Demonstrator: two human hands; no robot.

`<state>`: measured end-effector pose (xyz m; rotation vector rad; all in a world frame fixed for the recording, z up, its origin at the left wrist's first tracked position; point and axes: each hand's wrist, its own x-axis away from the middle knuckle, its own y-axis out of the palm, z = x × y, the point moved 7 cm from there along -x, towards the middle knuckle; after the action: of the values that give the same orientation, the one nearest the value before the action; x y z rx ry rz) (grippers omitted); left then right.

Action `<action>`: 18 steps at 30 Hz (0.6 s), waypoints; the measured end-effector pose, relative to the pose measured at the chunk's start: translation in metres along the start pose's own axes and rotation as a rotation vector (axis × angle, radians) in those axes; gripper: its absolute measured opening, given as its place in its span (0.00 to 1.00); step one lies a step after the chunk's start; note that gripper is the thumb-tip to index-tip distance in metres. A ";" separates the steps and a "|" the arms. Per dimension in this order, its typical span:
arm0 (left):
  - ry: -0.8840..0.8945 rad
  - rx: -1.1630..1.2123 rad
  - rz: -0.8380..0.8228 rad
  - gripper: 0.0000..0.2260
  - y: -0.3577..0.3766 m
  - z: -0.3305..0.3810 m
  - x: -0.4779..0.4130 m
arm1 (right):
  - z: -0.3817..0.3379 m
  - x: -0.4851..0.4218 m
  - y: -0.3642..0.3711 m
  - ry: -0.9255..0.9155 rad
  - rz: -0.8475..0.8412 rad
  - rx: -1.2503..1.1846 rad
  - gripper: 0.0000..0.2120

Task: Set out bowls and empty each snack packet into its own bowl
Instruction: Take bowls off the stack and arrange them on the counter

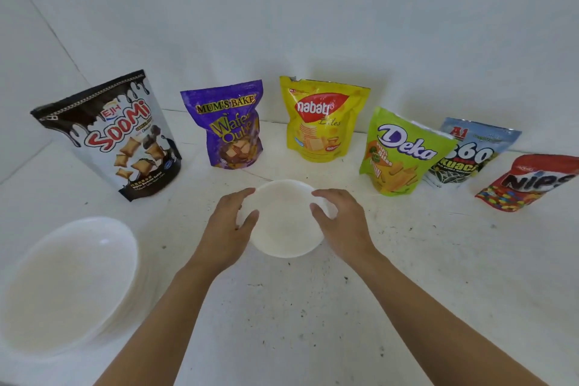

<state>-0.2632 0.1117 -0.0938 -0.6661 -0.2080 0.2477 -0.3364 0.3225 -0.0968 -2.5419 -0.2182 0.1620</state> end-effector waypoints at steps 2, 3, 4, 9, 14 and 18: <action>0.057 -0.020 0.052 0.19 -0.022 0.013 0.005 | -0.029 -0.004 -0.005 -0.100 0.015 0.001 0.12; 0.086 -0.019 0.087 0.19 -0.036 0.021 0.009 | -0.047 -0.006 -0.006 -0.143 0.017 -0.020 0.12; 0.112 -0.005 0.129 0.18 -0.051 0.029 0.015 | -0.067 -0.006 -0.006 -0.179 0.016 -0.051 0.11; 0.254 0.102 0.430 0.05 -0.142 0.053 0.062 | -0.161 0.005 0.017 -0.367 -0.048 -0.219 0.08; 0.175 0.034 0.563 0.04 -0.197 0.012 0.102 | -0.205 0.029 0.075 -0.438 -0.209 -0.237 0.06; 0.019 -0.183 0.609 0.07 -0.216 -0.050 0.129 | -0.210 0.051 0.134 -0.368 -0.382 -0.164 0.07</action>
<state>-0.0930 -0.0435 0.0187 -0.9034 -0.0027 0.8130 -0.2361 0.1089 -0.0019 -2.5549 -0.8839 0.4768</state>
